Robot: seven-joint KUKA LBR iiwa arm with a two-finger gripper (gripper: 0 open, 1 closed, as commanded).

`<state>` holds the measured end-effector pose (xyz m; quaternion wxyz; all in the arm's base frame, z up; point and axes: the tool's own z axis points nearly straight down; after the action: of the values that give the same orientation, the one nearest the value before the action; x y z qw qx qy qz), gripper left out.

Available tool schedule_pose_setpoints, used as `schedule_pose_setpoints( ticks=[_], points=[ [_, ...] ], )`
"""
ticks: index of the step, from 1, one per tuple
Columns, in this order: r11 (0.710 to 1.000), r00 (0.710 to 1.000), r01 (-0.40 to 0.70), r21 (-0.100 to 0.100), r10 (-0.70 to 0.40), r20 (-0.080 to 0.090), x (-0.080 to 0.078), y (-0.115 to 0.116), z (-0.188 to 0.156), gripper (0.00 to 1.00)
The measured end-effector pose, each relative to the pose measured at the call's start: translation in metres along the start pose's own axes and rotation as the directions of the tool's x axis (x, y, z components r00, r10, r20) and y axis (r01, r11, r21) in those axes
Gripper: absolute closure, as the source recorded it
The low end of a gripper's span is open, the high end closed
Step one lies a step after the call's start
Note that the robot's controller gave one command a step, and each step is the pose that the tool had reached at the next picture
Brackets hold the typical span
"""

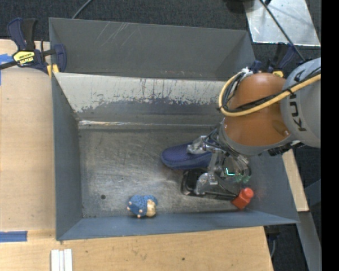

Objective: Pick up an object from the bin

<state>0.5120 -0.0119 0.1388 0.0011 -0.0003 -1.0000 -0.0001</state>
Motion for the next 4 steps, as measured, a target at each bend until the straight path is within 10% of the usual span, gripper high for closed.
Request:
schedule_pose_setpoints(
  ticks=[1,2,3,4],
  points=[
    [1.000,0.999,0.025,-0.007,-0.025,0.021,0.010,-0.044,0.047,0.00],
    [0.971,0.970,-0.241,-0.002,0.241,0.012,0.019,-0.038,0.037,0.00],
    [0.969,0.969,0.246,0.007,-0.247,0.012,0.013,-0.032,0.037,0.00],
    [0.998,0.998,0.067,0.001,-0.067,0.019,0.017,-0.040,0.049,0.00]
  ],
)
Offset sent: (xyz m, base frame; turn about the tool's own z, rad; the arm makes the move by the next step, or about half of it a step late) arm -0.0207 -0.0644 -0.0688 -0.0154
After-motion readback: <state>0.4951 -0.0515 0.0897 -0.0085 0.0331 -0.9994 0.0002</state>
